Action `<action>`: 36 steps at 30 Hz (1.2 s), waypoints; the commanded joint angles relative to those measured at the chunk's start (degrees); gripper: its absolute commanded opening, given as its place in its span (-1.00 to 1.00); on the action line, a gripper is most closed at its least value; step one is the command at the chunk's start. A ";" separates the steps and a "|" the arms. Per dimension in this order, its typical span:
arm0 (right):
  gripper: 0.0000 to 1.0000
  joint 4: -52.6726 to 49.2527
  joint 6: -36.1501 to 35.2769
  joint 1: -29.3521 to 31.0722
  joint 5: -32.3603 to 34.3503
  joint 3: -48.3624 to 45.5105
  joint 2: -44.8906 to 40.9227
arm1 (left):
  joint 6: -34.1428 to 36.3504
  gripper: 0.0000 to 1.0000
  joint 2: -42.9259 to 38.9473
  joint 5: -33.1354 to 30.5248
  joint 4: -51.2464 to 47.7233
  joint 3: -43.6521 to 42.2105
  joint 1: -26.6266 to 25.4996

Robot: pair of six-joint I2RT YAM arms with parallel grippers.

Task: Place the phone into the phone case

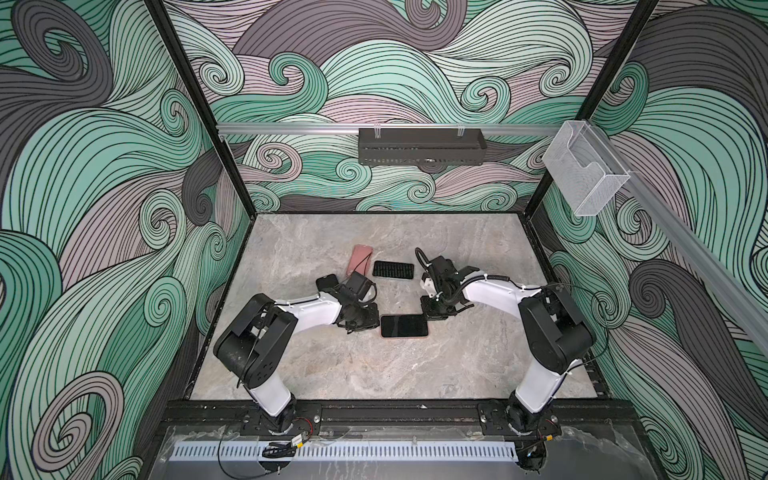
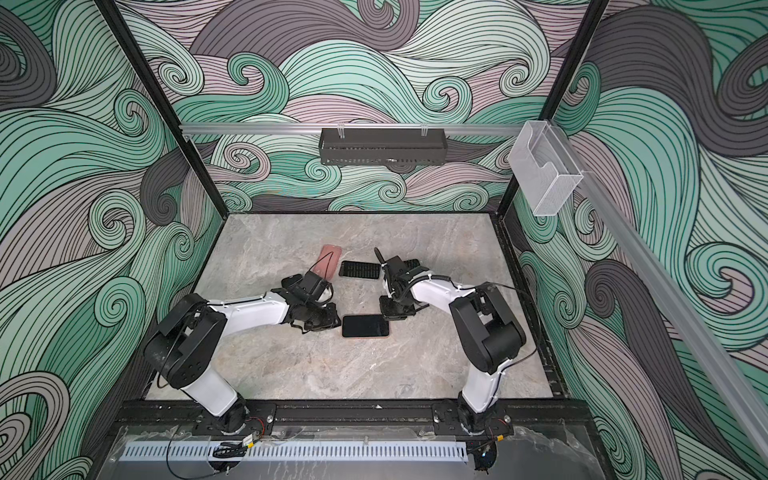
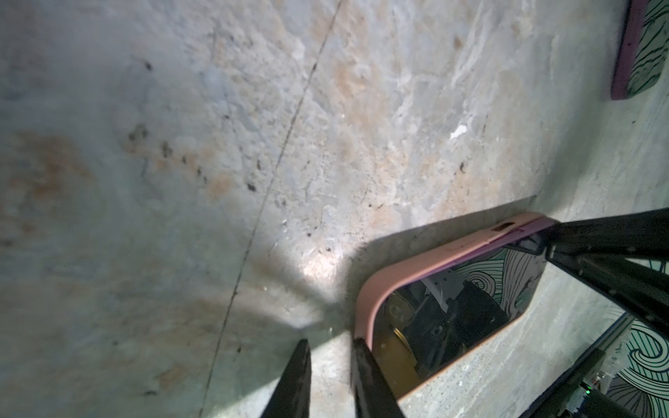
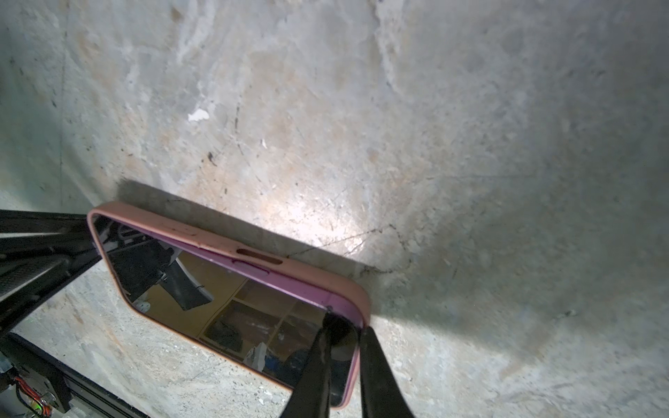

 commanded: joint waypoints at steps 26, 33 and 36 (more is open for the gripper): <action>-0.65 -0.40 0.96 0.55 0.89 -1.38 0.62 | -0.50 -0.49 0.43 6.99 4.49 -0.67 0.78; -0.65 -1.33 0.80 0.55 2.57 -0.97 -0.64 | -1.28 -0.55 2.12 5.31 2.30 0.01 0.77; -0.65 -2.45 0.11 0.55 3.85 -0.07 -0.69 | -1.71 -0.62 2.21 5.22 2.52 -0.29 0.77</action>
